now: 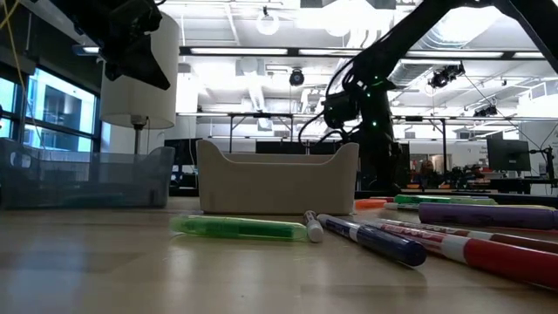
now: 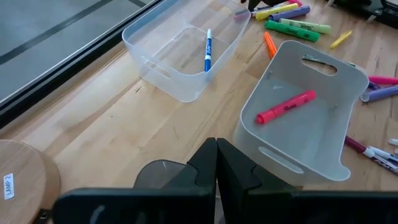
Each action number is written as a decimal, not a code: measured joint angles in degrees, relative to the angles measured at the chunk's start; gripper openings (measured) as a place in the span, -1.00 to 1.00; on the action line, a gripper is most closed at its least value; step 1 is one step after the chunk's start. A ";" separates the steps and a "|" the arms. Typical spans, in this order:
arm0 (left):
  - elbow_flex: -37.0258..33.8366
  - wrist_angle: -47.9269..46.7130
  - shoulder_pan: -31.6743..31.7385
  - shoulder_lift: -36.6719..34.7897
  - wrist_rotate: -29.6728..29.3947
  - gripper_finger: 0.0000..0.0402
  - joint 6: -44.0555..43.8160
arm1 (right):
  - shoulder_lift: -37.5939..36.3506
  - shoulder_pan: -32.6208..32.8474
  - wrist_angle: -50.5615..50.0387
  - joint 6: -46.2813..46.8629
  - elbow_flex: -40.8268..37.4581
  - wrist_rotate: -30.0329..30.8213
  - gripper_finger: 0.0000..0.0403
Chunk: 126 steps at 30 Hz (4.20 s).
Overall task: Pick & Place Markers
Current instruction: Put the pink marker pen into the transparent bin, then put the black marker pen into the transparent bin
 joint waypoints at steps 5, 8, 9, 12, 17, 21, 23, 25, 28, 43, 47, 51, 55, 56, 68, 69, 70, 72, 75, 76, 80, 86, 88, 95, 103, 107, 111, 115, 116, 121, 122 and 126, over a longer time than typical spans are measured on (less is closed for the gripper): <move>0.00 -0.02 0.00 0.00 1.44 -1.00 -0.07 | 0.00 -0.23 -0.23 0.11 0.01 -0.21 -0.38; 0.00 -0.02 -0.02 0.00 1.55 -1.00 -0.74 | 0.00 -0.17 -0.26 0.11 0.00 -0.28 -0.38; 0.00 -0.02 -0.02 0.00 1.57 -1.00 -1.18 | 0.00 -0.17 -0.26 0.11 0.02 -0.31 -0.38; 0.00 -0.01 -0.02 0.00 1.55 -1.00 -1.75 | 0.00 -0.17 -0.26 0.80 0.02 -0.01 -0.38; 0.00 -0.02 -0.02 0.00 1.56 -1.00 -2.76 | 0.00 -0.19 -0.10 0.97 0.00 0.14 -0.38; 0.00 0.00 -0.02 0.00 1.55 -1.00 -2.81 | 0.00 -0.19 -0.36 1.58 0.00 -2.63 -0.38; 0.02 -0.02 -0.02 0.00 1.55 -1.00 -2.81 | 0.00 -0.19 -0.31 2.58 0.00 -0.85 -0.38; 0.02 -0.02 -0.02 0.00 1.55 -1.00 -2.81 | 0.00 -0.19 -0.33 2.71 0.00 -0.42 -0.38; 0.01 -0.02 -0.02 0.02 1.55 -1.00 -2.81 | 0.00 -0.22 -0.31 2.69 0.00 -0.39 -0.38; 0.02 -0.07 -0.02 0.02 1.53 -1.00 -2.75 | -0.63 -0.19 6.85 4.79 -11.06 -0.37 -0.38; 0.02 -0.04 -0.02 0.02 1.38 -1.00 -1.64 | -0.59 -0.22 7.76 5.05 -10.94 -1.25 -0.39; 0.02 -0.02 -0.02 0.02 1.40 -1.00 -1.49 | -0.39 -0.26 7.86 4.98 -9.67 -1.77 -0.45; 0.02 -0.04 -0.02 0.02 1.40 -1.00 -1.49 | -0.27 -0.53 7.11 4.63 -8.06 -2.17 -0.56; 0.02 -0.02 -0.02 0.02 1.42 -1.00 -1.49 | -0.17 -0.76 6.78 4.63 -7.62 -2.55 -0.58; 0.02 -0.02 -0.02 0.02 1.44 -1.00 -1.56 | -0.07 -3.20 7.36 4.57 -6.47 -5.95 -0.60; 0.02 -0.02 -0.02 0.02 1.46 -1.00 -1.56 | -0.07 -3.34 7.36 4.57 -6.47 -6.18 -0.61; 0.02 -0.02 -0.02 0.02 1.46 -1.00 -1.57 | -0.07 -3.51 7.36 4.55 -6.45 -6.25 -0.63; 0.02 -0.02 -0.02 0.02 1.46 -1.00 -1.61 | -0.07 -3.73 7.33 4.53 -6.41 -6.32 -0.68; 0.02 -0.02 -0.02 0.02 1.46 -1.00 -1.60 | -0.09 -3.93 7.11 4.45 -6.38 -6.51 -0.78; 0.02 -0.02 -0.02 0.02 1.46 -1.00 -1.60 | -0.11 -3.93 7.04 4.44 -6.36 -6.47 -0.80; 0.02 -0.02 -0.02 0.02 1.46 -1.00 -1.60 | -0.15 -3.93 6.93 4.44 -6.36 -6.56 -0.80; 0.02 -0.02 -0.02 0.02 1.48 -1.00 -1.60 | -0.15 -3.89 6.75 4.59 -6.36 -6.91 -0.57; 0.02 -0.02 -0.02 0.02 1.48 -1.00 -1.60 | -0.17 -3.89 6.69 4.59 -6.36 -6.95 -0.55; 0.02 -0.02 -0.02 0.02 1.48 -1.00 -1.58 | -0.17 -3.93 6.58 4.50 -6.27 -7.52 -0.71; 0.02 -0.02 -0.02 0.02 1.48 -1.00 -1.56 | -1.16 -3.93 6.38 4.59 -6.27 -7.89 -0.77; 0.02 -0.02 0.00 0.02 1.49 -1.00 -1.54 | -3.42 -3.88 6.64 4.59 -6.27 -7.80 -0.62; 0.02 -0.02 0.00 0.02 1.46 -1.00 -1.52 | -3.85 -3.93 6.85 4.50 -6.27 -7.45 -0.60; 0.02 0.00 0.00 0.02 1.42 -1.00 -1.52 | -3.85 -3.91 7.32 4.15 -7.06 -7.85 -0.73; 0.02 -0.02 -0.02 0.00 1.42 -1.00 -1.52 | -3.85 -3.91 7.30 4.17 -7.21 -7.89 -0.78; 0.02 0.00 0.00 0.02 2.16 -1.00 -1.52 | -3.85 -3.90 6.92 4.46 -7.41 -6.22 -0.96; 0.02 0.00 0.00 0.00 2.60 -1.00 -1.52 | -3.85 -3.86 6.91 4.49 -7.41 -6.37 -0.98; 0.02 -0.02 0.00 0.00 2.99 -1.00 -2.38 | -3.85 -3.84 6.91 5.52 -7.43 -8.71 -0.99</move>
